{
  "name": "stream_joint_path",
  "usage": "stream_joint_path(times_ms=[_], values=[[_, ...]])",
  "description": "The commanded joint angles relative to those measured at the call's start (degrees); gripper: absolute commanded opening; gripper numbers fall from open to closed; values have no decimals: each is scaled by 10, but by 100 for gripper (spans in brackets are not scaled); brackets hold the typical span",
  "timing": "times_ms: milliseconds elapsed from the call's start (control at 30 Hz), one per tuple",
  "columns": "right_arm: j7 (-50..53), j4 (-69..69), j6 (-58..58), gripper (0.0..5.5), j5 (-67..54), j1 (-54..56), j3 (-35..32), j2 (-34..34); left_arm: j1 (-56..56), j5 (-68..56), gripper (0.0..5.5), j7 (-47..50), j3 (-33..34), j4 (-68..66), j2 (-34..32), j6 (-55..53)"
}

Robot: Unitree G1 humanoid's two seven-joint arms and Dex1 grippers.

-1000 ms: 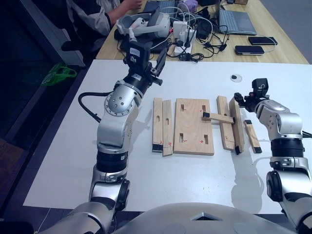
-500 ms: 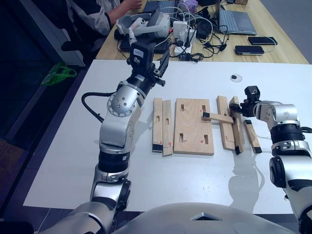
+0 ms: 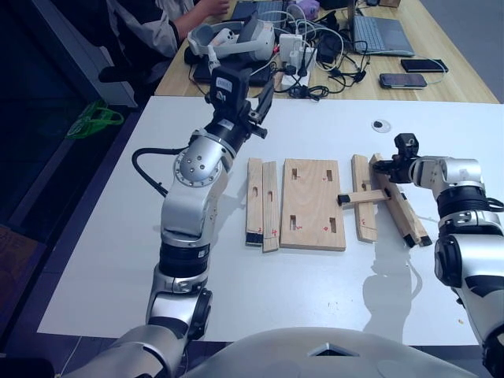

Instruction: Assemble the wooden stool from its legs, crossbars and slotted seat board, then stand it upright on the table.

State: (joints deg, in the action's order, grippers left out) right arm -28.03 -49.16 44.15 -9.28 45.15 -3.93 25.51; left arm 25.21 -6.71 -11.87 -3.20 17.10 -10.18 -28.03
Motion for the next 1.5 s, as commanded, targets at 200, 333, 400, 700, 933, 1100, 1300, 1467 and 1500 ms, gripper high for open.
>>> stream_joint_path(times_ms=[200, 333, 400, 700, 933, 1100, 1300, 1467, 1500], values=[[-17, 47, 20, 101, -6, 13, -13, 21, 11, 5, 215, 2, 7, -8, -4, 4], [-3, 109, 45, 101, -49, 87, -71, 31, 16, 3, 215, -2, 16, -13, -13, 4], [-13, 167, 86, 101, -97, 127, -105, 25, 29, -1, 215, -6, 28, -27, -20, 5], [6, 443, 259, 101, -257, 72, -148, -64, 111, -27, 215, -6, 97, -121, -46, -5], [64, 579, 311, 101, -312, -40, -167, -138, 118, -19, 215, -33, 57, -149, -54, -57], [11, 593, 233, 101, -305, -37, -87, -134, 188, -17, 215, -124, -18, -200, -81, -115], [-15, 575, 167, 101, -281, -29, -16, -128, 222, -53, 215, -142, -8, -187, -57, -180], [-27, 564, 128, 101, -254, -27, 27, -120, 227, -72, 215, -155, -12, -148, -57, -222], [-30, 564, 123, 101, -249, -27, 36, -116, 230, -75, 215, -153, -9, -144, -53, -229]])
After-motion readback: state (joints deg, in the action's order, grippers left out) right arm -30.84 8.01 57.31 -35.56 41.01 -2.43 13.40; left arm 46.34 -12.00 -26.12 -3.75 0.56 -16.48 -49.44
